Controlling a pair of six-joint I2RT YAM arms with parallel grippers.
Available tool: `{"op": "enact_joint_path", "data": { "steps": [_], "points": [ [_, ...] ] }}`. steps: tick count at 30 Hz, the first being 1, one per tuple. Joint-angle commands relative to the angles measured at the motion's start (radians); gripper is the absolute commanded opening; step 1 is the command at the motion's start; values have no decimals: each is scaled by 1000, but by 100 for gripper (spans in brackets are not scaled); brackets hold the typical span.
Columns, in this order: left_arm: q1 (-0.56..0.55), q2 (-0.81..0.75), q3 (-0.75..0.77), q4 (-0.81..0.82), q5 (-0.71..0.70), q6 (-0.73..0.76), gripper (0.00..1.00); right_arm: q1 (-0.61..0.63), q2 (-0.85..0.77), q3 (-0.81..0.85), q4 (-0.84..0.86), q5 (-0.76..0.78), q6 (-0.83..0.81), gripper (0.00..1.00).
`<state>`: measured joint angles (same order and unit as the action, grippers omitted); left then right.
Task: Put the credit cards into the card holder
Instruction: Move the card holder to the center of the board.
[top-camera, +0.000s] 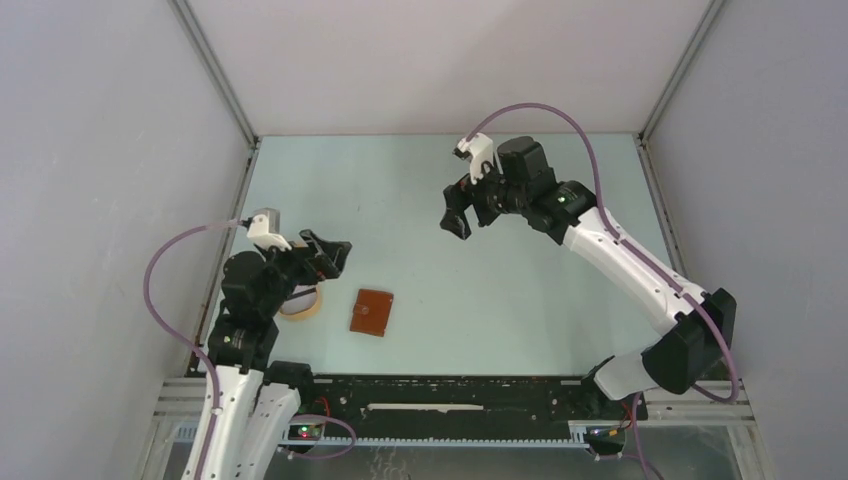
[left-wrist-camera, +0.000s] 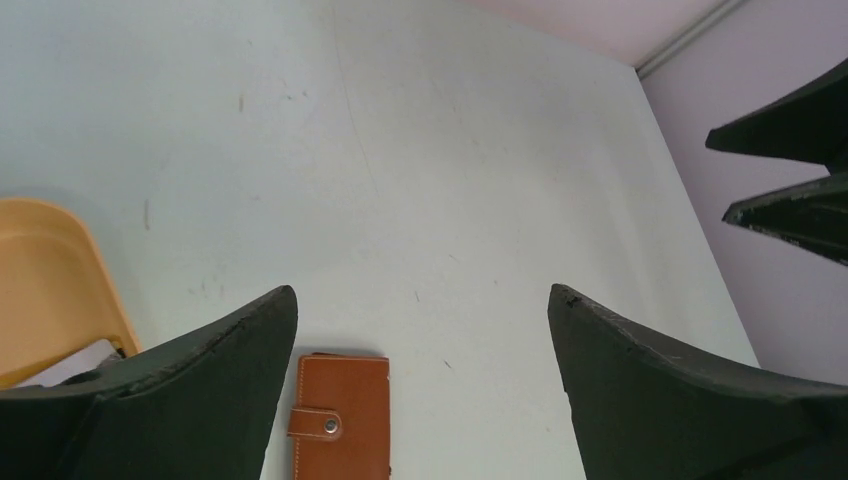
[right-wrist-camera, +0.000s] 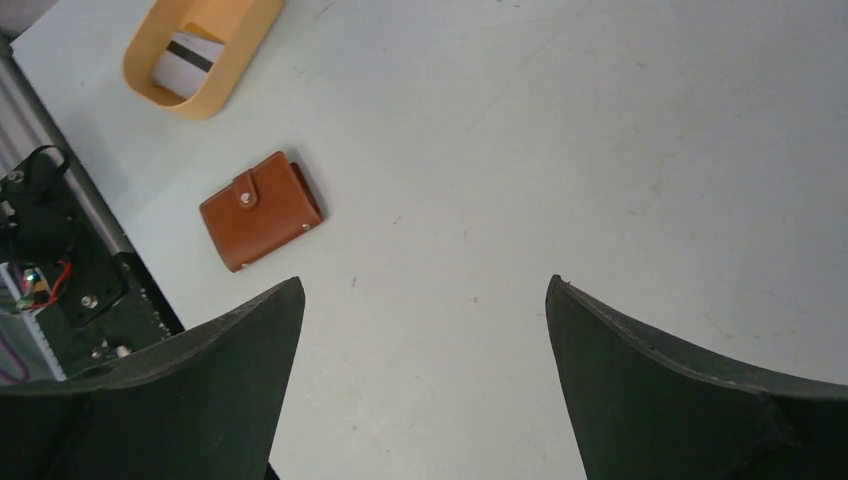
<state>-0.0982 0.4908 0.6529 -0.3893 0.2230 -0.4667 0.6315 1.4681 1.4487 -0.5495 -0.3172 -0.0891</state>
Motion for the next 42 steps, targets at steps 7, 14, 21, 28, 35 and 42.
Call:
{"op": "enact_joint_path", "data": {
  "steps": [7,14,21,28,35,42],
  "points": [
    [-203,41,-80,10,-85,-65,100,-218,-166,-143,51,-419,-2,100],
    [-576,228,-91,-7,-494,-90,100,-265,-320,-354,99,-631,-158,100],
    [-643,501,-119,78,-649,-124,97,-301,-428,-534,140,-691,-266,100],
    [-625,730,-74,88,-707,-182,83,-297,-360,-537,133,-682,-261,100],
    [-498,674,-192,230,-567,-213,80,-286,-344,-537,129,-668,-275,100],
    [-394,680,-272,347,-370,-210,72,-285,-344,-538,126,-664,-276,100]
  ]
}}
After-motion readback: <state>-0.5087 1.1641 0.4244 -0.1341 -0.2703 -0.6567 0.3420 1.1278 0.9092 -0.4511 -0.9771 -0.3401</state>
